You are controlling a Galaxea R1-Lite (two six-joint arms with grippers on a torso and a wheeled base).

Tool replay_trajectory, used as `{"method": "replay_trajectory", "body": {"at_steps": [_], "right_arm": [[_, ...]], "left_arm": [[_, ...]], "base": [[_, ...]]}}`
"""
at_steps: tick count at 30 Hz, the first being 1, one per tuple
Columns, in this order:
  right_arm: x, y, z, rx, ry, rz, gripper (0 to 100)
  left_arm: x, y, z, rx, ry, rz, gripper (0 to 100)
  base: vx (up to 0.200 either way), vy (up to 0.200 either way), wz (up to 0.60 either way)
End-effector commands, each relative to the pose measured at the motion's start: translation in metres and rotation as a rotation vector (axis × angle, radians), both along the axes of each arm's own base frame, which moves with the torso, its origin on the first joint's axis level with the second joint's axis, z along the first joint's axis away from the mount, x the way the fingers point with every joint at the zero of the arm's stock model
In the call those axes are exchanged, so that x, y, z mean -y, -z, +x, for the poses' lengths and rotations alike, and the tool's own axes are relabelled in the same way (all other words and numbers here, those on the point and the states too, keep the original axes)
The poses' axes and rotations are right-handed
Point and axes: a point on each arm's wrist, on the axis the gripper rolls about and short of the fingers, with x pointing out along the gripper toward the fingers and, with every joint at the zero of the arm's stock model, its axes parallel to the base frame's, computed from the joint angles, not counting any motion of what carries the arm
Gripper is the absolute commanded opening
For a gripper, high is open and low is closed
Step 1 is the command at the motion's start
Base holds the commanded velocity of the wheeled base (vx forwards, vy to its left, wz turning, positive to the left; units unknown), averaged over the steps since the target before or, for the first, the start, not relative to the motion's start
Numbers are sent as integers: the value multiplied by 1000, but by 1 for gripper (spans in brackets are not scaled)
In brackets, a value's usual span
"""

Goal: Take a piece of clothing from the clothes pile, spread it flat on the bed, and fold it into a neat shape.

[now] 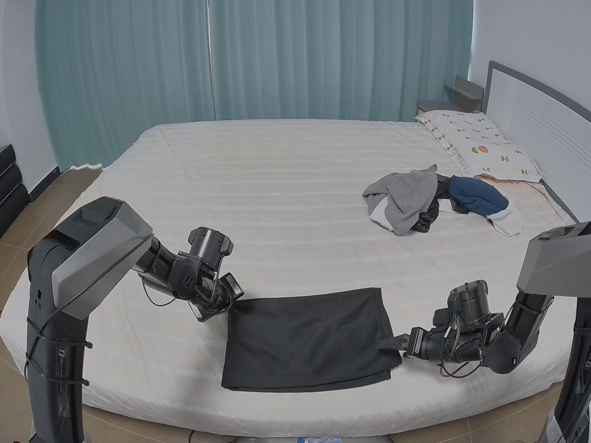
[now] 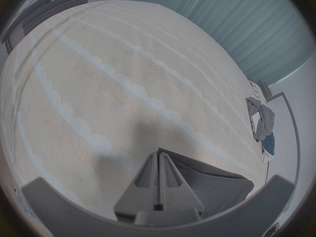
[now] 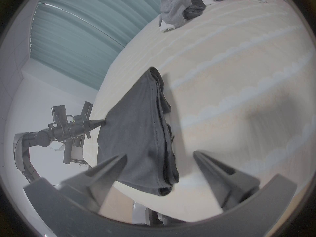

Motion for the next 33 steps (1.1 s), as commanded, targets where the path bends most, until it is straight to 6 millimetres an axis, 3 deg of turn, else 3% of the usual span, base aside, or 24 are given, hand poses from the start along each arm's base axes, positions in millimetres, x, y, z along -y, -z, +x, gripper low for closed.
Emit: {"method": "replay_trajectory", "body": {"at_steps": [1, 4, 24, 25, 26, 27, 33], "right_arm": [[1, 0, -9, -18, -8, -9, 0], [2, -1, -17, -26, -18, -19, 0], [5, 0, -22, -30, -25, -36, 0], [5, 1, -22, -28, -31, -42, 100], [5, 1, -22, -26, -34, -44, 100], [5, 0, -22, -24, -35, -45, 100], [6, -7, -18, 2, -19, -24, 100]], "left_arm": [[0, 0, 0, 1, -1, 0, 0], [0, -1, 0, 2, 1, 0, 0], [0, 1, 1, -1, 0, -1, 0], [0, 0, 0, 2, 2, -7, 0], [-1, -1, 0, -1, 2, -11, 0], [-2, -1, 0, -2, 2, -14, 100], [-2, -2, 0, -4, -9, -22, 100]], "base": [[0, 0, 0], [0, 0, 0], [0, 0, 0], [0, 0, 0], [0, 0, 0], [0, 0, 0], [0, 0, 0]]}}
